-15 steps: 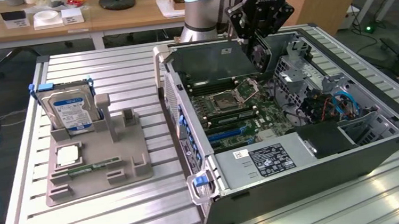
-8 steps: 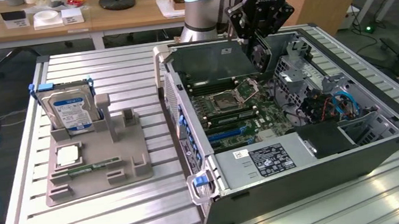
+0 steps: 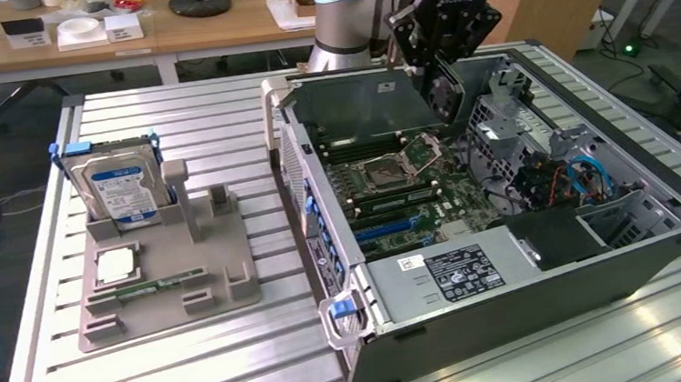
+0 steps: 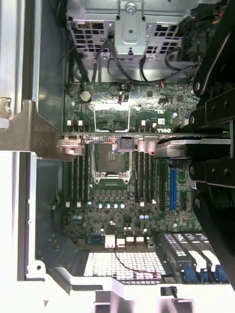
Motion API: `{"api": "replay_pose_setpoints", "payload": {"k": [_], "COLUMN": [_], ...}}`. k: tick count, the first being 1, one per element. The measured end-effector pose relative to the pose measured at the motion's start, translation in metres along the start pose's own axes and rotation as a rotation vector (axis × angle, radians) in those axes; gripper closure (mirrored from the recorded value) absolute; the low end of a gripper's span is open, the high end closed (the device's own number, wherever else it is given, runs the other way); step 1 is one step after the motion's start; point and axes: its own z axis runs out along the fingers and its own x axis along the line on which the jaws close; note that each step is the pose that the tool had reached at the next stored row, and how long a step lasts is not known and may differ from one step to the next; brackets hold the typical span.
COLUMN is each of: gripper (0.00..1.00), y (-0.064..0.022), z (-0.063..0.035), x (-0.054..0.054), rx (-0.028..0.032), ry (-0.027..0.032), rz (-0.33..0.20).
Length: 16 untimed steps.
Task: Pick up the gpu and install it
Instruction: 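Insert the gpu into the slot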
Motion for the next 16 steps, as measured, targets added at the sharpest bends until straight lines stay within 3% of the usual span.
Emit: {"api": "replay_pose_setpoints", "payload": {"k": [10,16], "gripper": [0.73,0.73], "y": [-0.0001,-0.0001], "z": [0.0002,0.0004], "x": [0.0,0.0], "rx": [-0.0032,0.0046], "ry": [0.0098,0.0156], "rz": [-0.181,-0.278]}}
